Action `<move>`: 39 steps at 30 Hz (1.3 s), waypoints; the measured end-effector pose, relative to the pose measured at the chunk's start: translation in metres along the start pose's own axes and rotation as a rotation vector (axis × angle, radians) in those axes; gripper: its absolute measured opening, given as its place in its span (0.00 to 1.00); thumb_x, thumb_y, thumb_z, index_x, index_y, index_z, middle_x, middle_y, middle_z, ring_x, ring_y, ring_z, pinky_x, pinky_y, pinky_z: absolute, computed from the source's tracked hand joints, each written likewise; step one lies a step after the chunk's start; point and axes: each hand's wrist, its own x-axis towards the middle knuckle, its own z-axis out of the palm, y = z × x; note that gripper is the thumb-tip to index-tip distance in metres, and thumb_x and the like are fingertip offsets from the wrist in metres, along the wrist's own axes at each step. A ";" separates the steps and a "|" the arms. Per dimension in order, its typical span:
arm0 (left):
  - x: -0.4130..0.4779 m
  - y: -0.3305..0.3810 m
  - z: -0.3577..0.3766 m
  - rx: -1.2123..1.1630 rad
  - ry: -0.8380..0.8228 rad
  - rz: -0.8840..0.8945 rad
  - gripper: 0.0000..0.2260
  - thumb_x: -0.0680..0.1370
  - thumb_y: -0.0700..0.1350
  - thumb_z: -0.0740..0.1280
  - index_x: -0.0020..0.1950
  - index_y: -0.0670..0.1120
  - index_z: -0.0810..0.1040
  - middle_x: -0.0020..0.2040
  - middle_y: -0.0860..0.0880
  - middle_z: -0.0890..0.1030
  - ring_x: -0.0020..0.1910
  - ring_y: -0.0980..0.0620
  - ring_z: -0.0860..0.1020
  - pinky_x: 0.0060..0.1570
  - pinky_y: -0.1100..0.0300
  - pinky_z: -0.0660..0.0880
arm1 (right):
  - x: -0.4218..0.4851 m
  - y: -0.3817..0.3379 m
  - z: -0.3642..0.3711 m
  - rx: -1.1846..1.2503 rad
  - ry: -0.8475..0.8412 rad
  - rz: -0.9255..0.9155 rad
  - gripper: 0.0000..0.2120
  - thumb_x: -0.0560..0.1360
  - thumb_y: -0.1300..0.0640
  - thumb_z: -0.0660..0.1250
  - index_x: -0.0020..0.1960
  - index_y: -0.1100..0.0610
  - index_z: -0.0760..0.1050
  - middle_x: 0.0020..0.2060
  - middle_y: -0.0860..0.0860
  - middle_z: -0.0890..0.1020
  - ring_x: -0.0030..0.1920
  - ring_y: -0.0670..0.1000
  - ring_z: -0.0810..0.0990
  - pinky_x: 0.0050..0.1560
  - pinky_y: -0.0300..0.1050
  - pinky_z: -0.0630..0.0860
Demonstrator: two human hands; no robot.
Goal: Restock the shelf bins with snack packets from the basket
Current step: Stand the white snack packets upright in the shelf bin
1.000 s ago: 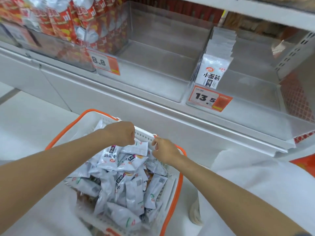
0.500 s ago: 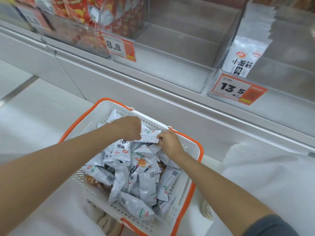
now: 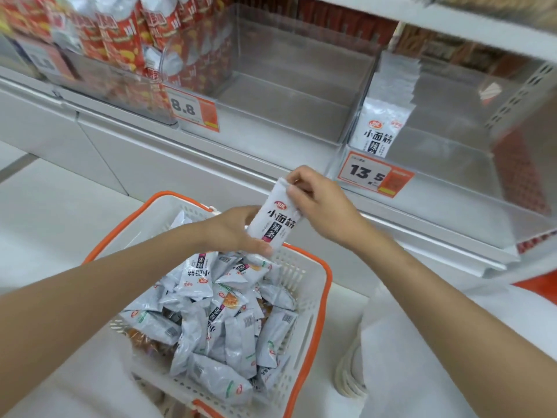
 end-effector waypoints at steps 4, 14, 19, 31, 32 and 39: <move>-0.003 0.022 0.016 -0.165 -0.017 0.033 0.15 0.69 0.44 0.78 0.52 0.42 0.81 0.46 0.48 0.84 0.44 0.52 0.82 0.50 0.56 0.78 | -0.003 -0.014 -0.029 0.125 0.096 0.023 0.07 0.80 0.61 0.63 0.48 0.48 0.73 0.40 0.49 0.82 0.39 0.43 0.79 0.41 0.42 0.76; 0.007 0.052 0.015 -0.039 0.053 0.142 0.05 0.71 0.44 0.77 0.43 0.48 0.83 0.40 0.49 0.85 0.39 0.56 0.81 0.45 0.59 0.78 | -0.001 -0.019 -0.074 0.174 0.127 0.045 0.04 0.79 0.64 0.65 0.50 0.57 0.76 0.35 0.47 0.83 0.34 0.41 0.78 0.38 0.36 0.75; 0.010 0.065 0.019 -0.120 0.108 0.163 0.08 0.71 0.46 0.76 0.48 0.49 0.83 0.43 0.53 0.86 0.44 0.56 0.83 0.47 0.62 0.78 | -0.008 -0.022 -0.102 0.170 0.004 0.158 0.09 0.75 0.65 0.71 0.54 0.60 0.77 0.38 0.48 0.84 0.33 0.41 0.80 0.35 0.35 0.76; 0.068 0.160 -0.009 0.017 0.578 0.515 0.22 0.75 0.45 0.72 0.68 0.49 0.72 0.58 0.52 0.77 0.44 0.56 0.77 0.45 0.71 0.73 | -0.004 -0.009 -0.178 -0.014 0.765 -0.098 0.11 0.73 0.61 0.68 0.47 0.45 0.74 0.42 0.44 0.79 0.42 0.45 0.78 0.46 0.46 0.77; 0.076 0.170 -0.010 0.065 0.594 0.527 0.23 0.75 0.46 0.72 0.69 0.50 0.71 0.58 0.53 0.77 0.44 0.56 0.77 0.45 0.70 0.73 | -0.001 -0.003 -0.174 -0.050 0.734 -0.074 0.10 0.73 0.62 0.68 0.48 0.47 0.74 0.42 0.44 0.79 0.41 0.43 0.77 0.45 0.42 0.76; 0.118 0.204 -0.004 0.415 0.597 0.527 0.11 0.75 0.47 0.71 0.57 0.52 0.80 0.55 0.54 0.81 0.47 0.57 0.76 0.53 0.56 0.75 | 0.024 0.040 -0.139 0.005 0.554 0.241 0.11 0.73 0.61 0.70 0.53 0.51 0.75 0.41 0.51 0.83 0.42 0.52 0.83 0.48 0.56 0.80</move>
